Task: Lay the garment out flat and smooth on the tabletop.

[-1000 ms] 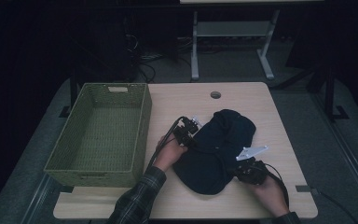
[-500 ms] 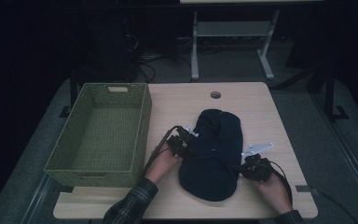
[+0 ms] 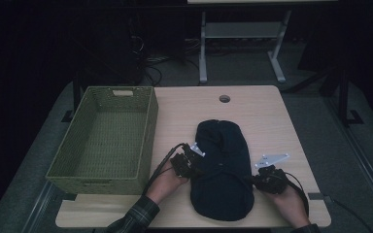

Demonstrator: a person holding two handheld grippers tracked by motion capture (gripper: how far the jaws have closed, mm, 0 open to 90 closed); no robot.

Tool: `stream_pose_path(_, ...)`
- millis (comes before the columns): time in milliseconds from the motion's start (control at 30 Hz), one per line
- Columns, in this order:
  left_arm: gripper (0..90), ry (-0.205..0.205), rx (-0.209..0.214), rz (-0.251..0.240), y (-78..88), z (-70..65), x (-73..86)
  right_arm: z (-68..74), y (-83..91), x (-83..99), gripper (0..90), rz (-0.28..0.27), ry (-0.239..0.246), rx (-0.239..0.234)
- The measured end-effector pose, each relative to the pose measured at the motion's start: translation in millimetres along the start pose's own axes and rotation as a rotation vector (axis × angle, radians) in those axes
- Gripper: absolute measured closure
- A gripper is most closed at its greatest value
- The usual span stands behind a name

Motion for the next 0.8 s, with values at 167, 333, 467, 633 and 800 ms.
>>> stream_pose_path(167,90.0,-0.008,0.007,-0.001,1.0,-6.7,5.3,5.4,1.9,4.6,89.9,-0.002,0.014,-0.010)
stream_pose_path(333,90.0,-0.017,0.010,-0.002,2.1,-13.1,10.9,15.2,4.6,11.7,89.8,-0.004,0.029,-0.022)
stream_pose_path(467,90.0,-0.027,0.008,-0.002,2.3,-18.3,13.7,21.6,6.7,16.7,89.8,-0.004,0.045,-0.023)
stream_pose_path(633,90.0,-0.038,0.006,0.003,2.5,-22.6,16.0,23.6,7.6,18.4,89.7,0.001,0.047,-0.026)
stream_pose_path(800,89.5,-0.032,0.013,-0.003,2.7,-24.3,17.1,25.2,7.3,18.1,89.7,-0.003,0.056,-0.023)
Point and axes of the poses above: each handheld gripper's, and its own axes: y roughly backward along the jaws, x roughly out of its underside, z roughly to its left, the point moved 10 cm from there along -y, roughly forward along the jaws, and after that the axes turned 9 degrees about z, right-handed, at the moved point
